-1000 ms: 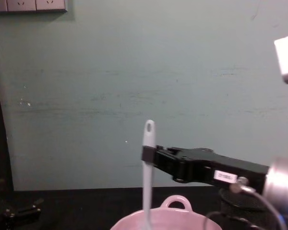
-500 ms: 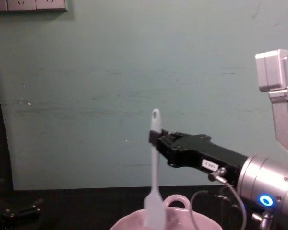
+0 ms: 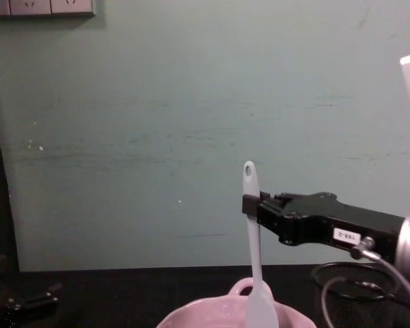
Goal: Use the one hand to pick up the spoon and stir the clear water in the bowl.
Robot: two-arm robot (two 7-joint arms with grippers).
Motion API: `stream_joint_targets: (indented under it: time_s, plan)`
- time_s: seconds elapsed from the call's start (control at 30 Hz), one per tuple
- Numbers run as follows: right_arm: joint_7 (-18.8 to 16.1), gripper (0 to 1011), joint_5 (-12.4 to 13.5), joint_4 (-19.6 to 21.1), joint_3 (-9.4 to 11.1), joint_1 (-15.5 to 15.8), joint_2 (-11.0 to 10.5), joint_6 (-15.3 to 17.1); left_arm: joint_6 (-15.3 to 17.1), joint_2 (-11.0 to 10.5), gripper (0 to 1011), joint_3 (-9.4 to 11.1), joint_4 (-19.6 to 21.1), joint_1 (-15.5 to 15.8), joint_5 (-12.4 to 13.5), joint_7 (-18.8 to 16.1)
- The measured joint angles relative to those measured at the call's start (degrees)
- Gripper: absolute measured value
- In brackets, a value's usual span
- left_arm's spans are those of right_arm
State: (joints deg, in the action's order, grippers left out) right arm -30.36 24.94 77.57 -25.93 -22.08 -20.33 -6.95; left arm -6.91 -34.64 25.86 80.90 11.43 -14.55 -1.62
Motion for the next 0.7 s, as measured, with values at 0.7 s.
stream_joint_targets:
  time_s: [0.7]
  plan:
    - [-1.08,122,3.14,-4.23,-3.09,-0.94,5.46,-2.12,0.0,0.0,1011,0.0,0.0,0.0,0.0,0.0]
